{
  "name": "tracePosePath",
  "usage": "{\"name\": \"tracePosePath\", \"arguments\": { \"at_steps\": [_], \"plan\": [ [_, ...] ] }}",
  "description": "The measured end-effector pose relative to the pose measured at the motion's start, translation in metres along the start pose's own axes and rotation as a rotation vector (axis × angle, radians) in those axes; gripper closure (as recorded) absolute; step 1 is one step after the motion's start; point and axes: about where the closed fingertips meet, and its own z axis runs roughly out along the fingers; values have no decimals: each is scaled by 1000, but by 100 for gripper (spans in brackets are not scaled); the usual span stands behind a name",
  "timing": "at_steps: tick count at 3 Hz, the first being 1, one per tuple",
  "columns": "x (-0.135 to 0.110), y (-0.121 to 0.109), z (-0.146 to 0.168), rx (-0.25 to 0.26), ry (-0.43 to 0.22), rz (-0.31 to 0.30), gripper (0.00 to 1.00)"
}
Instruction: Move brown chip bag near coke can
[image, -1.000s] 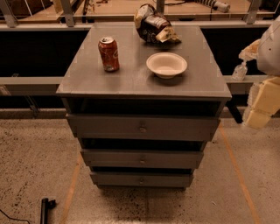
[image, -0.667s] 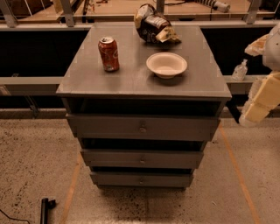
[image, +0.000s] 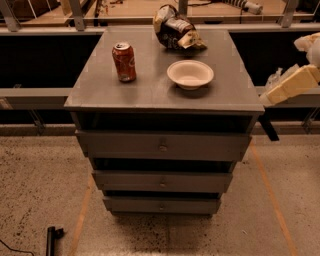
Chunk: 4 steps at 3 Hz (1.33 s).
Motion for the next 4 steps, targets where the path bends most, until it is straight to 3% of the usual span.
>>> {"name": "tracePosePath", "arguments": {
  "at_steps": [1, 2, 3, 4],
  "plan": [
    [-11, -42, 22, 73, -144, 91, 0],
    [-11, -42, 22, 73, -144, 91, 0],
    [-14, -47, 66, 43, -142, 85, 0],
    [-28, -60, 143, -2, -169, 113, 0]
  ]
}}
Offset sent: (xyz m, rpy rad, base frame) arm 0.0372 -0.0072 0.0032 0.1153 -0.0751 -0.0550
